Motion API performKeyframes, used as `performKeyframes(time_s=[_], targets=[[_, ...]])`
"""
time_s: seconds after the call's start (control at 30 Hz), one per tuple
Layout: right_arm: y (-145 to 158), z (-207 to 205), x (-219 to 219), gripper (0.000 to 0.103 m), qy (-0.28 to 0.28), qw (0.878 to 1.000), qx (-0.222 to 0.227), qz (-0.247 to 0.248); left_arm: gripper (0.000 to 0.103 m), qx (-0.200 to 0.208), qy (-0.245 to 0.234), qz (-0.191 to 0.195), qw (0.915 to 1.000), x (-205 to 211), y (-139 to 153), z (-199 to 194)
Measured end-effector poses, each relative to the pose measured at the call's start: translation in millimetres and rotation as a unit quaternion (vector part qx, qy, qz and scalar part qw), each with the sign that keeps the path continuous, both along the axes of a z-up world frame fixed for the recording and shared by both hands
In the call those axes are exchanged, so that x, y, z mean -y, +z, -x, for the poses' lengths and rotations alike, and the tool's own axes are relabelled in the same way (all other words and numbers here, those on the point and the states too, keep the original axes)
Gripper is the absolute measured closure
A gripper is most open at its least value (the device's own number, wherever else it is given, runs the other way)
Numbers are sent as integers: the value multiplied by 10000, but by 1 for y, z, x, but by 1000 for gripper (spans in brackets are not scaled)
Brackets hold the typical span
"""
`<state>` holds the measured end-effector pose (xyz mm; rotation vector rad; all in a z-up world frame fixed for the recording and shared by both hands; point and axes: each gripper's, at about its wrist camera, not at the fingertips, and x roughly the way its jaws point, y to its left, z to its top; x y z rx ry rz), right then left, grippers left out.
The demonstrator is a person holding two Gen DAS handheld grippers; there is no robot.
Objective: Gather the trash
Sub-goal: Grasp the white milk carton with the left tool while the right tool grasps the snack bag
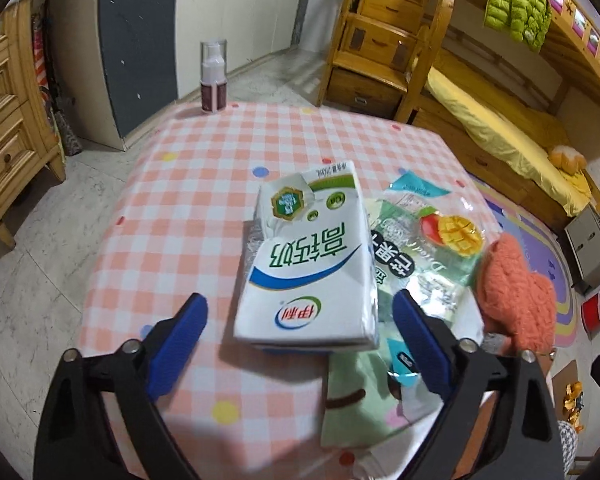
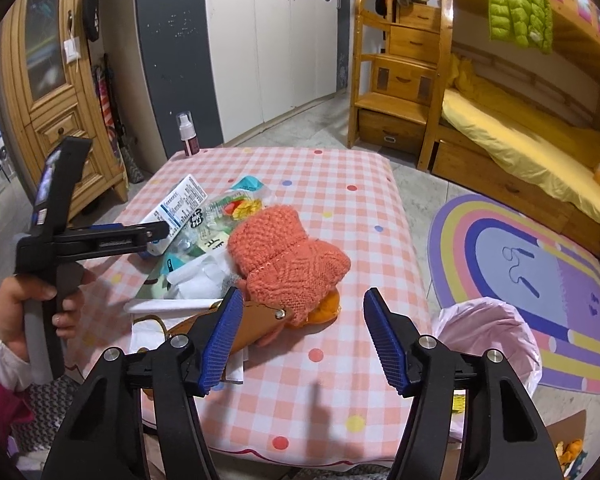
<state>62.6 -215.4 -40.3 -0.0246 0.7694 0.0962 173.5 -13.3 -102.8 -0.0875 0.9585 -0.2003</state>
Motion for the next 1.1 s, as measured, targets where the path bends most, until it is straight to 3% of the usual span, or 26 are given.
performKeyframes(time_s=[0.07, 0.17, 0.43, 0.8, 1.1], targets=[[-2, 0, -1, 41, 11, 10000, -34, 11, 28, -94, -23, 88, 9999, 0, -5, -4], [-3, 1, -4, 41, 37, 9999, -74, 63, 30, 18, -49, 141, 9999, -4, -3, -1], [4, 6, -16, 45, 150, 9999, -12, 79, 31, 773, 3, -492, 9958, -16, 30, 56], [2, -12, -55, 45, 582, 9982, -94, 66, 31, 648, 318, -866, 9936, -51, 25, 86], [-25, -53, -114, 43, 937, 9935, -261, 596, 31, 803, 546, -977, 9905, -72, 27, 87]])
